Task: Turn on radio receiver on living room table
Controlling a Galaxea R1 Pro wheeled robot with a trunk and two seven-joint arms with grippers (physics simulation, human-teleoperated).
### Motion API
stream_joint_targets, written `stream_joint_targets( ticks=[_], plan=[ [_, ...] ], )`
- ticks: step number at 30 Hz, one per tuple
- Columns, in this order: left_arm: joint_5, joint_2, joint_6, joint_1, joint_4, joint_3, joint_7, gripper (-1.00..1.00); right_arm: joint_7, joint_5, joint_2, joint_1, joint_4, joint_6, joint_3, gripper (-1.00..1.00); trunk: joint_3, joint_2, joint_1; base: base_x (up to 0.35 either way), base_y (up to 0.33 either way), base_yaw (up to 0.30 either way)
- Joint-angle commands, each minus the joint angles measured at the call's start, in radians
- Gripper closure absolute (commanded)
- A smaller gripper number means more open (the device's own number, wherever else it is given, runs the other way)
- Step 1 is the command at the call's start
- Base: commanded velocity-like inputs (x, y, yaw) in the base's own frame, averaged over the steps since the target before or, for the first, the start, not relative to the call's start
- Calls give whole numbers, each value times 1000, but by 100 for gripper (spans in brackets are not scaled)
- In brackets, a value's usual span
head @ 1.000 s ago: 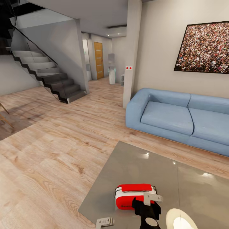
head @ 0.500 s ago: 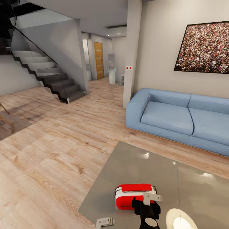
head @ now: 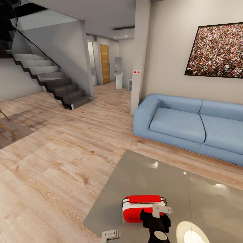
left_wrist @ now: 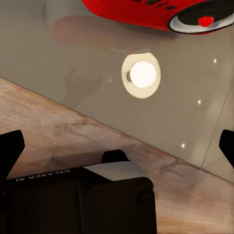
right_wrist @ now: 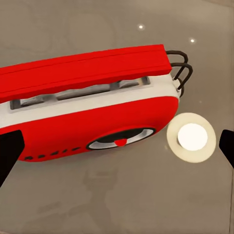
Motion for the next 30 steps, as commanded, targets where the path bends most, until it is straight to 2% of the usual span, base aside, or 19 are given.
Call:
stream_joint_targets(
  ticks=[1, 8, 11, 14, 15, 16, 19, 21, 24, 30],
  plan=[
    [1, 2, 0, 0, -2, 0, 0, -100, 0, 0, 0, 0, 0, 0, 0, -100, 0, 0, 0, 0, 0, 0],
    [2, 4, -12, 0, -9, -2, 3, -100, -1, 1, 0, 0, 0, 0, -2, -100, 0, 0, 0, 0, 0, 0],
    [5, 2, -53, 0, -8, -2, 3, -100, 0, 1, 0, 0, 0, 1, -7, -100, 0, 0, 0, 0, 0, 0],
    [84, 8, -70, 0, -10, 41, 2, -100, -5, 9, 0, -4, 0, 10, -8, -100, 0, 0, 0, 0, 0, 0],
    [130, 13, -71, 0, -10, 88, 0, -100, -8, 20, 0, -7, 0, 13, -8, -100, 0, 0, 0, 0, 0, 0],
    [152, 19, -72, 0, -13, 115, 0, -100, -9, 40, 0, -8, 0, 15, -8, -100, 0, 0, 0, 0, 0, 0],
    [160, 30, -71, 0, -41, 131, 2, -100, -10, 58, 0, -9, 0, 15, -8, -100, 0, 0, 0, 0, 0, 0],
    [161, 59, -69, 0, -74, 135, 5, -100, -9, 61, 0, -9, 0, 15, -8, -100, 0, 0, 0, 0, 0, 0],
    [162, 78, -67, 2, -101, 135, 15, -100, -9, 61, 0, -9, 1, 15, -7, -100, 0, 0, 0, 0, 0, 0],
    [162, 84, -66, 3, -117, 134, 51, -100, -7, 58, 0, -9, 1, 12, -8, -100, 0, 0, 0, 0, 0, 0]
  ],
)
